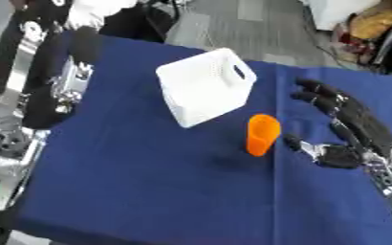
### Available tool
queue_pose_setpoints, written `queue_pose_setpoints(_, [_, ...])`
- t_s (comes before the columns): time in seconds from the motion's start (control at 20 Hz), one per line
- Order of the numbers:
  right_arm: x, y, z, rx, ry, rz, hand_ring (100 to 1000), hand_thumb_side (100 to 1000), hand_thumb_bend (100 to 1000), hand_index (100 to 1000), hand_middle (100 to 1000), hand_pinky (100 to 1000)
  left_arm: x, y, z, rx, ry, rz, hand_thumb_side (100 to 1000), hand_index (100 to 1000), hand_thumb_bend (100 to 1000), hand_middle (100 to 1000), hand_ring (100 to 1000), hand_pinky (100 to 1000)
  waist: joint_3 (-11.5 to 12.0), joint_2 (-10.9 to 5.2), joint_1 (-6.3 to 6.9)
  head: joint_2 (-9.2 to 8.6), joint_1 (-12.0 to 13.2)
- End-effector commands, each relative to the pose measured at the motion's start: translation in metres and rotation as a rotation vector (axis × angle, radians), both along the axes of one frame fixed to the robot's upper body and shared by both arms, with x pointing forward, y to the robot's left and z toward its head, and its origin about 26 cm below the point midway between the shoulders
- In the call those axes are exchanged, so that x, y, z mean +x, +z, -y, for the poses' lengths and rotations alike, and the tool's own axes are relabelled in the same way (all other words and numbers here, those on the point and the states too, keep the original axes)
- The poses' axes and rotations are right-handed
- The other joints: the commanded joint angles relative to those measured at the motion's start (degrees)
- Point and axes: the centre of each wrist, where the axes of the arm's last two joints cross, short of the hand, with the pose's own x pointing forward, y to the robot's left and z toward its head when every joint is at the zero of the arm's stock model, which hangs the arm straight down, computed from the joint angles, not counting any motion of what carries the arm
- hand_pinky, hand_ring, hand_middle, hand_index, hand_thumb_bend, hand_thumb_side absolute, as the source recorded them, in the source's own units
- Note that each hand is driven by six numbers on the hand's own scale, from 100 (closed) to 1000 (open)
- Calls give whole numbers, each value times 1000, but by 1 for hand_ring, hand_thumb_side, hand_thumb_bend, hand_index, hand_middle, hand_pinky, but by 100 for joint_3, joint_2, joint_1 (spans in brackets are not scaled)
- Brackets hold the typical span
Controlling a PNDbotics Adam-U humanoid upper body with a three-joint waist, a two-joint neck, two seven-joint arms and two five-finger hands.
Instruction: Pick up objects on the table and place them in the box.
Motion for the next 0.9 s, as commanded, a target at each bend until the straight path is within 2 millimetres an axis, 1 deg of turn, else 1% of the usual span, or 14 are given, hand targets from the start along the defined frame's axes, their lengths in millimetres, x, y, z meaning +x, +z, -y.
queue_pose_setpoints(0.05, [7,6,-1,-8,-3,31,847,1000,524,875,924,833,-2,8,1,5,-14,28,823,885,142,969,885,1000,13,-62,27,-75,-61])
queue_pose_setpoints(0.2, [11,3,-3,-15,2,26,848,1000,524,875,924,835,-2,8,2,5,-19,29,823,885,142,970,885,1000,25,-48,31,-99,-68])
queue_pose_setpoints(0.25, [13,2,-4,-19,1,24,847,1000,540,875,923,835,-2,8,2,4,-20,29,827,886,139,970,885,1000,29,-45,32,-104,-70])
queue_pose_setpoints(0.35, [15,0,-5,-29,0,20,848,1000,521,875,923,837,-2,8,3,2,-23,30,823,886,143,970,885,1000,39,-38,35,-128,-74])
queue_pose_setpoints(0.45, [18,-2,-6,-40,1,17,849,1000,525,873,922,841,-2,9,3,2,-26,29,823,886,143,970,885,1000,44,-38,34,-141,-77])
queue_pose_setpoints(0.9, [30,0,-13,-69,6,12,853,1000,515,880,927,843,-1,11,6,-2,-39,38,822,886,144,970,885,1000,93,-3,32,-183,-94])
